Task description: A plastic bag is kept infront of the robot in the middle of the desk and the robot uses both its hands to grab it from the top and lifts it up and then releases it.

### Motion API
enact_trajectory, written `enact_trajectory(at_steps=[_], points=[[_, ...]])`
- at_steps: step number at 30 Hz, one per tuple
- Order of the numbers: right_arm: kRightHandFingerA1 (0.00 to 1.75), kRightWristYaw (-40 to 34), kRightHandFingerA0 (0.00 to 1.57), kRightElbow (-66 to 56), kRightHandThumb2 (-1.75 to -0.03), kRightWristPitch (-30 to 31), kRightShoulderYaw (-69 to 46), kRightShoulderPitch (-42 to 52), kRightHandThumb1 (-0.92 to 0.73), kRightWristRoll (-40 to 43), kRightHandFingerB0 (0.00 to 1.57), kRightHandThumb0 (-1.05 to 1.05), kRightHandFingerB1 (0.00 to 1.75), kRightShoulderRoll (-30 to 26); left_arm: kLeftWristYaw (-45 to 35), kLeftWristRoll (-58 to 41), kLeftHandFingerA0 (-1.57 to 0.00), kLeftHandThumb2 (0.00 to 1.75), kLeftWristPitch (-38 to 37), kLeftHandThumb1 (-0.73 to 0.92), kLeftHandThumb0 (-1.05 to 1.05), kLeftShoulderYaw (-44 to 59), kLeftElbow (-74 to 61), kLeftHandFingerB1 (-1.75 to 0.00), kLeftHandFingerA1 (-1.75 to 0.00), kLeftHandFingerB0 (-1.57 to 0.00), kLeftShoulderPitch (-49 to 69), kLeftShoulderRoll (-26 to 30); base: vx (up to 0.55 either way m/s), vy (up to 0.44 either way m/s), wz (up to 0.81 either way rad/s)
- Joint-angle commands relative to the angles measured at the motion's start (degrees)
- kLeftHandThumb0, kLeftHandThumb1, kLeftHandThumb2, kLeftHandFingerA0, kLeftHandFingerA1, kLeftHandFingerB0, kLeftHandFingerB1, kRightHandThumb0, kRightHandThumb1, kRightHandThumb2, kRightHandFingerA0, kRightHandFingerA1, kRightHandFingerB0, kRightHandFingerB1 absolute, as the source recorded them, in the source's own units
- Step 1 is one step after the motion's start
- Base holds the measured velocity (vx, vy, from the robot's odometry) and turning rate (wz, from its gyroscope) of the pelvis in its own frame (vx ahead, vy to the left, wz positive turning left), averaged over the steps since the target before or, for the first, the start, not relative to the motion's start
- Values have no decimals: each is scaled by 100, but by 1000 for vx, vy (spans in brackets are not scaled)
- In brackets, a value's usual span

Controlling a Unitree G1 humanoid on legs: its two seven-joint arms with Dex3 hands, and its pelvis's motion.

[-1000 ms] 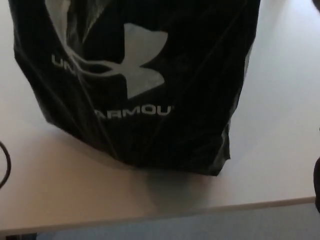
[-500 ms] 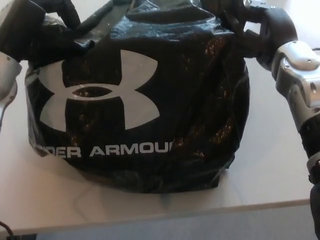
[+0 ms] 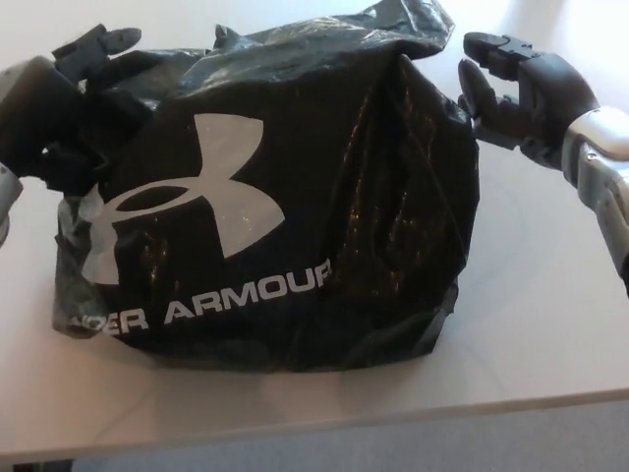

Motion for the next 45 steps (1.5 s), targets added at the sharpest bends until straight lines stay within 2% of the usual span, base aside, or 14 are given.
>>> enact_trajectory(at_steps=[1,5,6,7,20,21,22,23,27,35,36,40,41,45], points=[[46,809,18,-617,-78,-211,454,333,-68,-491,0,-99,13,-606,-257,148,0,102,374,67,-95,285,-916,-17,-4,-6,752,481,0,0,0],[29,890,0,-1378,-106,89,610,510,-61,-504,0,-90,9,-896,-225,104,0,106,332,69,-90,524,-1317,-21,-9,-3,1033,599,0,0,0],[20,1081,0,-1852,-106,-76,618,692,-64,-520,0,-92,7,-1184,-321,-223,0,67,280,90,-82,811,-1622,-25,-6,-1,1202,636,0,0,0],[39,1189,0,-2319,-104,-103,438,870,-61,-358,0,-89,9,-1386,-460,-447,0,117,541,85,-94,1151,-2138,-12,-8,0,1376,739,0,0,0],[41,1202,21,-6183,-64,-32,-465,3204,-79,-24,0,-95,15,-2052,-895,-1148,-1,121,427,85,-91,3109,-3780,-15,-9,0,2332,1180,0,0,0],[41,1208,23,-6398,-65,-62,-540,3377,-81,-37,0,-95,15,-2092,-965,-1192,0,78,477,92,-86,3219,-3834,-19,-26,0,2422,1212,0,0,0],[43,1274,21,-6730,-64,-171,-850,3744,-79,181,0,-92,14,-2091,-957,-1202,0,118,434,78,-82,3350,-3814,-20,-20,-1,2531,1211,0,0,0],[53,1343,15,-6897,-106,-286,-1058,3998,-61,356,0,-90,11,-2066,-897,-1196,0,118,238,78,-79,3449,-3723,-20,-19,-1,2608,1208,0,0,0],[47,1218,0,-7577,-108,-541,-1542,4881,-65,596,0,-96,7,-1715,-869,-1516,0,117,-363,81,-83,3892,-3592,-17,-15,-1,3039,1046,0,0,0],[30,567,2,-8521,-69,-3095,-1845,8190,-87,396,1,-85,14,218,-1124,-3464,-4,109,-1608,72,-78,4472,-5637,-27,-31,-6,6936,-1398,0,0,0],[22,624,0,-8524,-112,-3275,-1799,8501,-73,422,0,-90,9,321,-1158,-3560,-4,108,-1838,72,-81,4358,-5633,-27,-33,-8,7328,-1610,0,0,0],[13,843,0,-8473,-111,-4192,-1618,9846,-76,455,0,-91,7,731,-1414,-3841,-6,114,-3081,81,-90,3526,-4950,-18,-18,-10,9004,-2446,0,0,0],[1,894,0,-8524,-65,-4093,-1593,10013,-86,558,0,-79,0,777,-1442,-3796,-2,116,-3295,84,-87,3386,-4783,-15,-15,-3,9213,-2508,0,0,0],[14,1174,0,-7800,-101,-5557,-1550,11155,-69,734,0,-83,8,1188,-1213,-3413,0,119,-4335,85,-78,2824,-3651,-18,-21,0,9789,-3098,0,0,0]])
